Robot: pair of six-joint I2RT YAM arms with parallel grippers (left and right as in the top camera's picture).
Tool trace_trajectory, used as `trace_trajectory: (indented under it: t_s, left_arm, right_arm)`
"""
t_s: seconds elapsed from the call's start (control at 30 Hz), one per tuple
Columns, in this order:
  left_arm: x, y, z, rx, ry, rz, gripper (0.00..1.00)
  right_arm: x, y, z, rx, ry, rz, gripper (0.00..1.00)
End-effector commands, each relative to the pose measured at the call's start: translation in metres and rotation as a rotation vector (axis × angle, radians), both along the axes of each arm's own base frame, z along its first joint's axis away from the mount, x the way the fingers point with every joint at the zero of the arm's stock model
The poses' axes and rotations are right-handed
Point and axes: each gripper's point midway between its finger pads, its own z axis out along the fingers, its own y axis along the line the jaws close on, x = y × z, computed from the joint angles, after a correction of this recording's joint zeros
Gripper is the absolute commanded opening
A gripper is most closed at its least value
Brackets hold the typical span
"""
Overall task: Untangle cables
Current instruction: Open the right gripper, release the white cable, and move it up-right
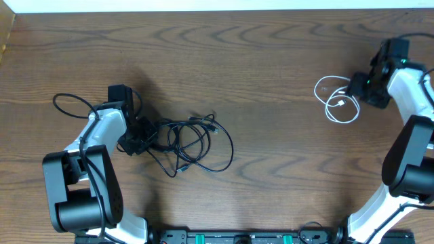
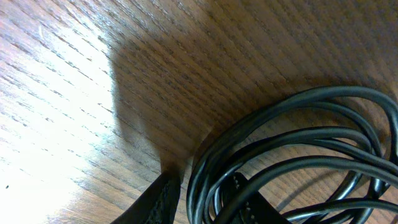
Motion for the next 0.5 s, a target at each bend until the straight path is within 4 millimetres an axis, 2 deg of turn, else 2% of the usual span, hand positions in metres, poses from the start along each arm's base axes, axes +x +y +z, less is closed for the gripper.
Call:
trace_trajectory:
  t_s: [0.0,0.1,0.2,0.37,0.47]
  left_arm:
    - [-0.022,0.011,-0.02,0.052,0.088,0.023,0.3]
    - [-0.021,0.011,-0.02,0.053,0.085,0.023,0.3]
    - [-0.021,0.011,-0.02,0.053,0.085,0.023,0.3]
    - [-0.022,0.011,-0.022,0.053,0.085,0.023,0.3]
    - [-0.023,0.011,-0.022,0.052,0.088,0.023,0.3]
  right_arm:
    - [0.005,-0.005,0.023,-0.032,-0.001,0.017,0.77]
    - [0.0,0.005,0.032,0.003,0.032,0.023,0.8]
    - [-0.007,0.015,0.03,0.023,0.065,0.042,0.82]
    - [-0.02,0.02,0.02,0.016,0.12,0.052,0.88]
    - [-0.025,0.02,0.008,0.015,0.132,0.05,0.87]
